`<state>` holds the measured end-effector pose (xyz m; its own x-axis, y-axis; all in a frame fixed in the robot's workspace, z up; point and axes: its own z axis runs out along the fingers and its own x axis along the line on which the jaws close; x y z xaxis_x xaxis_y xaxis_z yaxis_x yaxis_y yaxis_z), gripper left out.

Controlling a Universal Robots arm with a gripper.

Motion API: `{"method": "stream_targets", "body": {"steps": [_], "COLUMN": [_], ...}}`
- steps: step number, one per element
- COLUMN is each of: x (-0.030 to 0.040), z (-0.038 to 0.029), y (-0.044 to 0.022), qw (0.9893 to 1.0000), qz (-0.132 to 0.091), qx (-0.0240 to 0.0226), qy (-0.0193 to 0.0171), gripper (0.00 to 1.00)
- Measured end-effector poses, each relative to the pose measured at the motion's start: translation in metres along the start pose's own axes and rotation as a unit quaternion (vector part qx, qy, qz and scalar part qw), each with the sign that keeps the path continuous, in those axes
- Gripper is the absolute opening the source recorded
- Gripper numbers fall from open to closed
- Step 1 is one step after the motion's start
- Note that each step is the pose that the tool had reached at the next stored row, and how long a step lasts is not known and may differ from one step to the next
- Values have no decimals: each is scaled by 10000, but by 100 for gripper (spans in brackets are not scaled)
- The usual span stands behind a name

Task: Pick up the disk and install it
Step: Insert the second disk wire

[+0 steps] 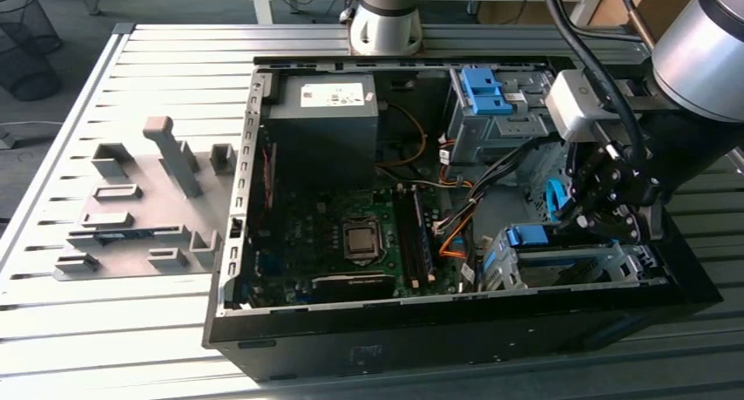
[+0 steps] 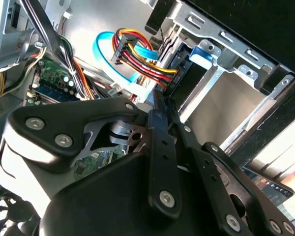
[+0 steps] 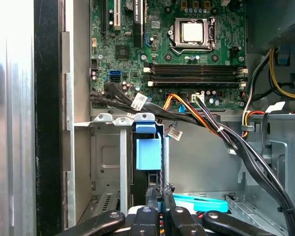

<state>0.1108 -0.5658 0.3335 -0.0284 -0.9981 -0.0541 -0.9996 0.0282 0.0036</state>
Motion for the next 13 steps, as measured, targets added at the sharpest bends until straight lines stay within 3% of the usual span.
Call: {"method": "stream_targets", "body": {"steps": [13], "x": [8], "z": [41], "y": [-2], "qw": [10000], "qz": [0], "qx": [0], "qy": [-13], "gripper": [16]}}
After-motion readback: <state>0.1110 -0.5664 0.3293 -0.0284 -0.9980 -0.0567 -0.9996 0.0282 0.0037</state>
